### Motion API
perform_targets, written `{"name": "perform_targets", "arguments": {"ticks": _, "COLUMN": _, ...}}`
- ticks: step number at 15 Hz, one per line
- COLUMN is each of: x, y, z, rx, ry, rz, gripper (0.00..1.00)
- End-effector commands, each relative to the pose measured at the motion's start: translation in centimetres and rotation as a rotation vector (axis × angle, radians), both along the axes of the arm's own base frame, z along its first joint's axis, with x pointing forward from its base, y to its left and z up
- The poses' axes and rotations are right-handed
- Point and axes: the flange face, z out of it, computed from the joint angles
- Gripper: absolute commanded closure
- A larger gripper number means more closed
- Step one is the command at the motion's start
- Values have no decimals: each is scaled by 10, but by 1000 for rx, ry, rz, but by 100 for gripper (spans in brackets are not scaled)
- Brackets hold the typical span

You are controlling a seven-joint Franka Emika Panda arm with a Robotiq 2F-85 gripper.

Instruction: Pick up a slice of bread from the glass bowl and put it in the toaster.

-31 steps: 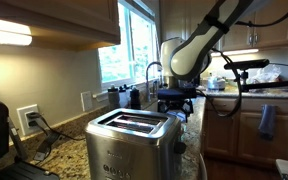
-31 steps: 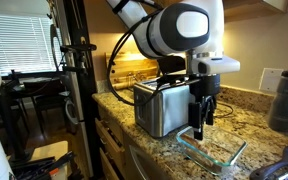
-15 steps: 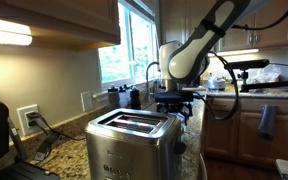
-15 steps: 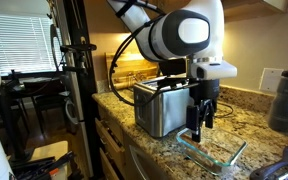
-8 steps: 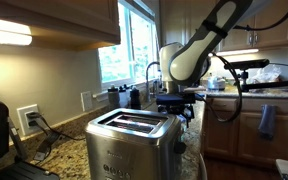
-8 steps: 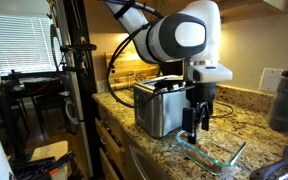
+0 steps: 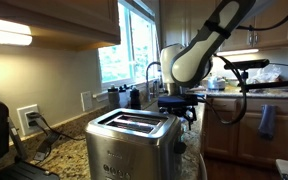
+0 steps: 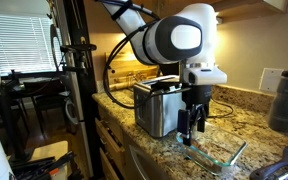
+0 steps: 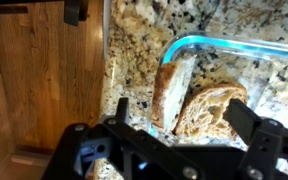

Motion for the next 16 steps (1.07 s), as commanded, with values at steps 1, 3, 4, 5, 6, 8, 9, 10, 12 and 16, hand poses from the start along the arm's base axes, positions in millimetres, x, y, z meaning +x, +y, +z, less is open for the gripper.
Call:
{"name": "perform_targets", "arguments": {"ticks": 1, "x": -15, "y": 10, "z": 4, "rx": 9, "ry": -8, "rz": -23, "gripper": 0}}
{"name": "perform_targets", "arguments": {"ticks": 3, "x": -17, "y": 11, "z": 3, "rx": 8, "ry": -7, "rz": -26, "gripper": 0}}
{"name": "perform_targets", "arguments": {"ticks": 4, "x": -17, "y": 11, "z": 2, "rx": 8, "ry": -8, "rz": -26, "gripper": 0}}
{"name": "perform_targets", "arguments": {"ticks": 5, "x": -18, "y": 12, "z": 2, "rx": 9, "ry": -7, "rz": -27, "gripper": 0}}
{"name": "perform_targets", "arguments": {"ticks": 6, "x": -19, "y": 13, "z": 2, "rx": 8, "ry": -7, "rz": -27, "gripper": 0}}
{"name": "perform_targets", "arguments": {"ticks": 8, "x": -20, "y": 13, "z": 2, "rx": 7, "ry": -9, "rz": -27, "gripper": 11}}
{"name": "perform_targets", "arguments": {"ticks": 9, "x": -20, "y": 13, "z": 2, "rx": 5, "ry": -10, "rz": -26, "gripper": 22}}
{"name": "perform_targets", "arguments": {"ticks": 10, "x": -21, "y": 13, "z": 2, "rx": 6, "ry": -11, "rz": -27, "gripper": 32}}
{"name": "perform_targets", "arguments": {"ticks": 12, "x": -21, "y": 13, "z": 3, "rx": 6, "ry": -12, "rz": -28, "gripper": 46}}
{"name": "perform_targets", "arguments": {"ticks": 16, "x": -20, "y": 13, "z": 3, "rx": 4, "ry": -12, "rz": -30, "gripper": 72}}
